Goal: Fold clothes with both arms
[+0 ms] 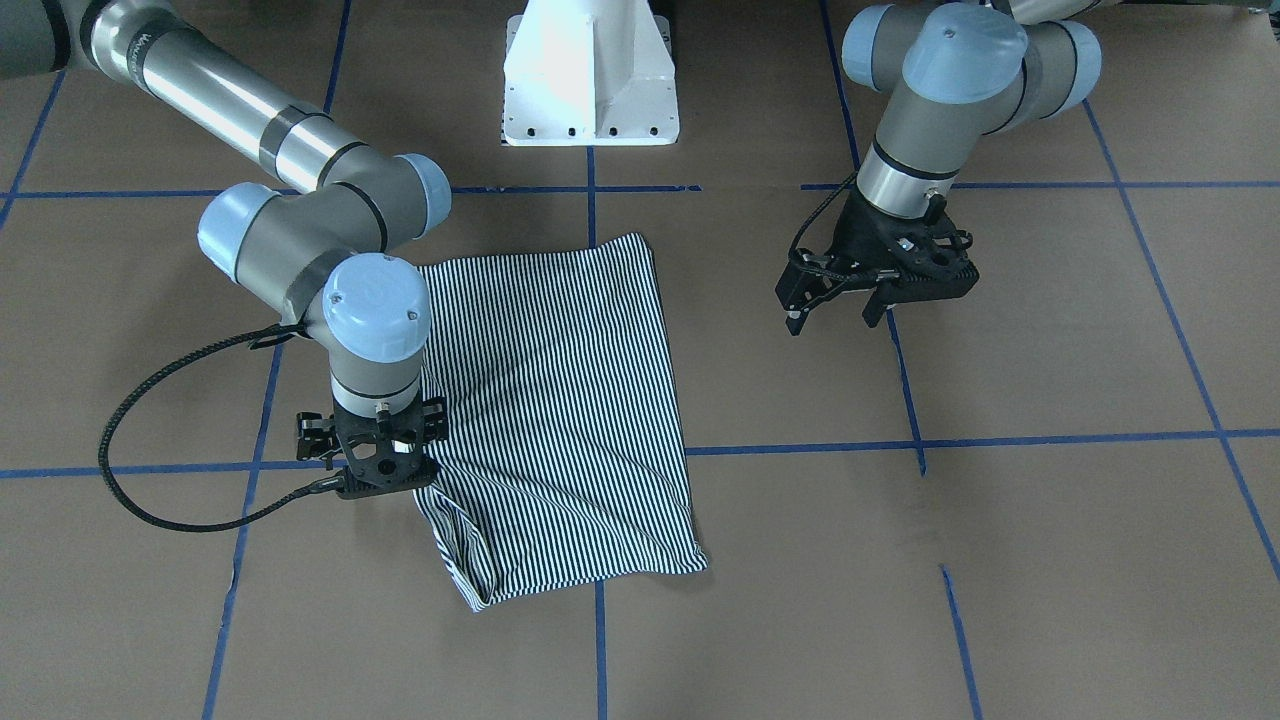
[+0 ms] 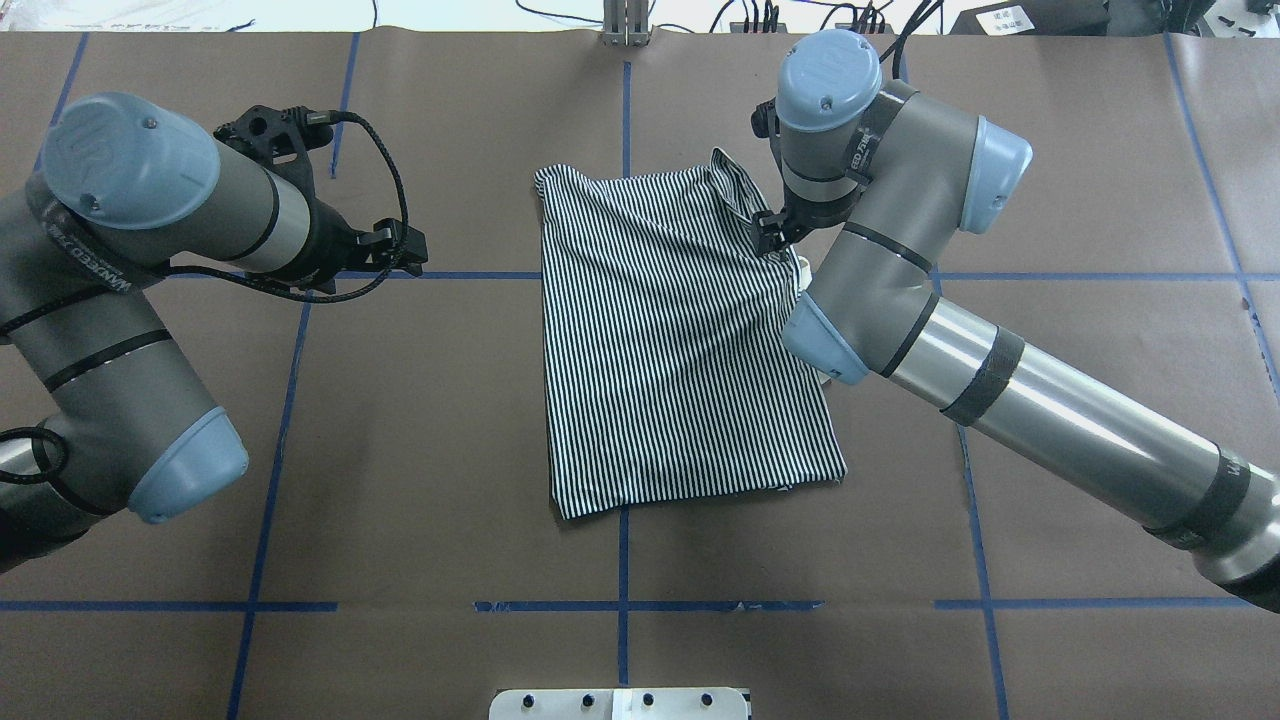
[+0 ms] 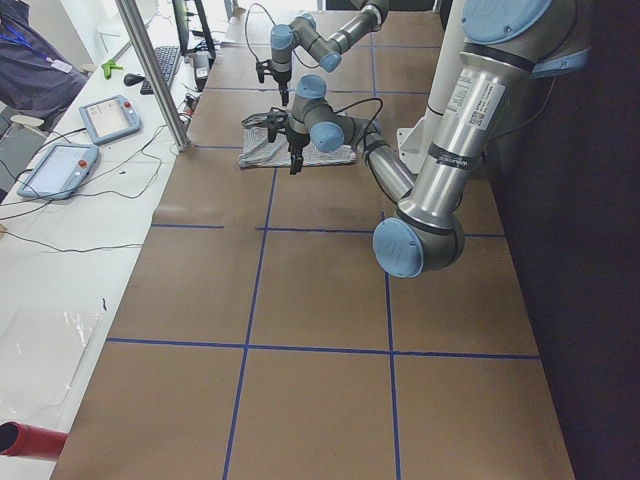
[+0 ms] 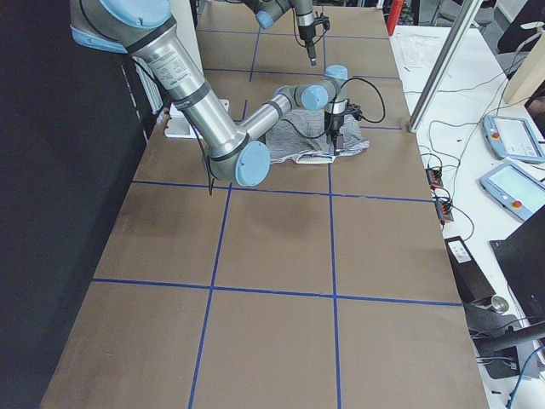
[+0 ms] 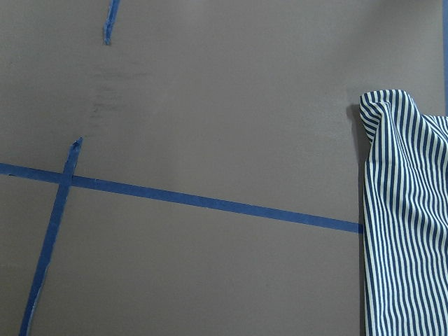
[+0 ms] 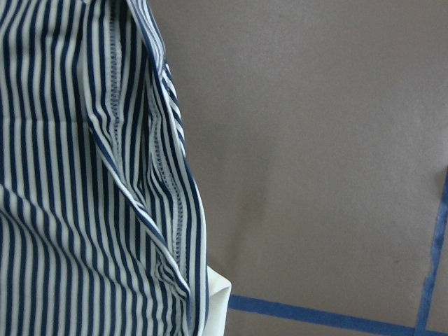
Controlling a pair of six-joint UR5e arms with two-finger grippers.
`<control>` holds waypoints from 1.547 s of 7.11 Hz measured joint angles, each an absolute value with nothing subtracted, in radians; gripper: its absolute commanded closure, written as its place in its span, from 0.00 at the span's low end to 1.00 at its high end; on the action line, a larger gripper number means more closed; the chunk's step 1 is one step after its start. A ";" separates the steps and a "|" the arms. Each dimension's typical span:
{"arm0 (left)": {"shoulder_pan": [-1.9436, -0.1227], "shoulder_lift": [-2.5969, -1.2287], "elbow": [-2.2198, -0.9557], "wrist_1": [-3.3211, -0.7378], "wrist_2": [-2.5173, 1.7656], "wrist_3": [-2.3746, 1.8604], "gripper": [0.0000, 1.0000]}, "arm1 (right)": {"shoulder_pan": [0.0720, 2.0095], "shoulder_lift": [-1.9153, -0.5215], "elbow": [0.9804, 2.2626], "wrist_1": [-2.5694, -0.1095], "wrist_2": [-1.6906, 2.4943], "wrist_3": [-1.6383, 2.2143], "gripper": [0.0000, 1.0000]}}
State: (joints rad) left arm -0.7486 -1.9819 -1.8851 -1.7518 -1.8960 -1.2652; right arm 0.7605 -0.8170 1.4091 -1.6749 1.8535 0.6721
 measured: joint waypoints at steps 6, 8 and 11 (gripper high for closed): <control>-0.752 -1.975 -1.929 -1.754 -1.891 -1.262 0.00 | 0.768 -0.561 0.967 -1.407 1.824 0.670 0.00; -0.752 -1.975 -1.947 -1.753 -1.891 -1.262 0.00 | 0.767 -0.548 0.894 -1.322 1.803 0.667 0.00; -0.752 -1.973 -1.951 -1.752 -1.891 -1.262 0.00 | 0.765 -0.546 0.865 -1.303 1.788 0.663 0.00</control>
State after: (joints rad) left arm -0.7522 -1.9731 -1.9509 -1.7523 -1.8914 -1.2624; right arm 0.7648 -0.5465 0.8650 -1.3031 1.7883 0.6633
